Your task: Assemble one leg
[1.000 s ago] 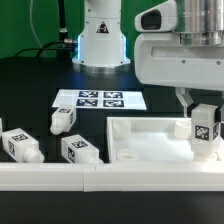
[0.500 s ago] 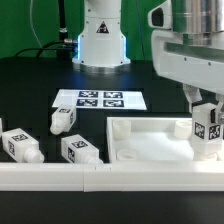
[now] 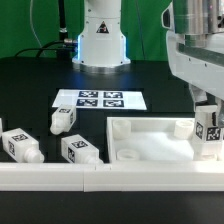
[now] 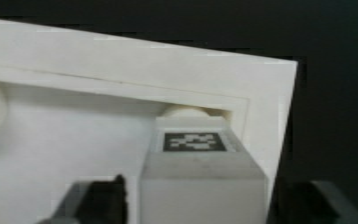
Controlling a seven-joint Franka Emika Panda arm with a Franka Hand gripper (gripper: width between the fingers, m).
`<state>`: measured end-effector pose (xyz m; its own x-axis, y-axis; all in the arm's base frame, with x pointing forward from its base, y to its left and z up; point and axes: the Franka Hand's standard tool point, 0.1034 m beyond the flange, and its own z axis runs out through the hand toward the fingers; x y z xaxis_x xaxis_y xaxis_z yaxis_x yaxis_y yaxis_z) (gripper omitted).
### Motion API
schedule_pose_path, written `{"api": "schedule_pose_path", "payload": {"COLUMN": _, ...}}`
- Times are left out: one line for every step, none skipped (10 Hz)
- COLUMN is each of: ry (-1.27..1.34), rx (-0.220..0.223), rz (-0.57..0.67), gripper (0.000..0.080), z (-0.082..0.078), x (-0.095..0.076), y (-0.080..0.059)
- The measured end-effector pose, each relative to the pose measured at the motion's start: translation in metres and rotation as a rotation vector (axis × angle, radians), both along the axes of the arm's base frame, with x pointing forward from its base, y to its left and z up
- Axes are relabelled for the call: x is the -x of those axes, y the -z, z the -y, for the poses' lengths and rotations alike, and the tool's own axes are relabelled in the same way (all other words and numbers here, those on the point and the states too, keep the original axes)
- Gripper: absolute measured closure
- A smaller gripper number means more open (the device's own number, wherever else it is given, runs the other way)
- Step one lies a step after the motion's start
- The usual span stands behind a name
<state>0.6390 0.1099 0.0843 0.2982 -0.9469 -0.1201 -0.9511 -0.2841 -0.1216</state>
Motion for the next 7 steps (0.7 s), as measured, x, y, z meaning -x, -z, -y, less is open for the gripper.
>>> {"api": "schedule_pose_path", "payload": {"ry": -0.21, "rx": 0.027, "rz": 0.029, "gripper": 0.0209, "z": -0.0017, "x": -0.0005, "y": 0.0016}}
{"api": "schedule_pose_path", "payload": {"ry": -0.351, "rx": 0.046, "rz": 0.044, "gripper": 0.0209, "z": -0.0062, "x": -0.0001, "y": 0.0015}}
{"api": "schedule_pose_path", "payload": {"ry": -0.444, "rx": 0.057, "rz": 0.056, "gripper": 0.0162, "z": -0.0115, "x": 0.0009, "y": 0.0012}}
{"api": "schedule_pose_path", "payload": {"ry": -0.521, "rx": 0.063, "rz": 0.067, "gripper": 0.0162, "z": -0.0101, "x": 0.0008, "y": 0.0016}}
{"api": "schedule_pose_path", "payload": {"ry": -0.582, "rx": 0.068, "rz": 0.076, "gripper": 0.0152, "z": -0.0095, "x": 0.0007, "y": 0.0016}}
{"api": "schedule_pose_path", "payload": {"ry": -0.659, "rx": 0.078, "rz": 0.083, "gripper": 0.0152, "z": -0.0087, "x": 0.0007, "y": 0.0016}}
{"api": "schedule_pose_path", "payload": {"ry": -0.865, "rx": 0.116, "rz": 0.097, "gripper": 0.0151, "z": -0.004, "x": 0.0001, "y": 0.0012}}
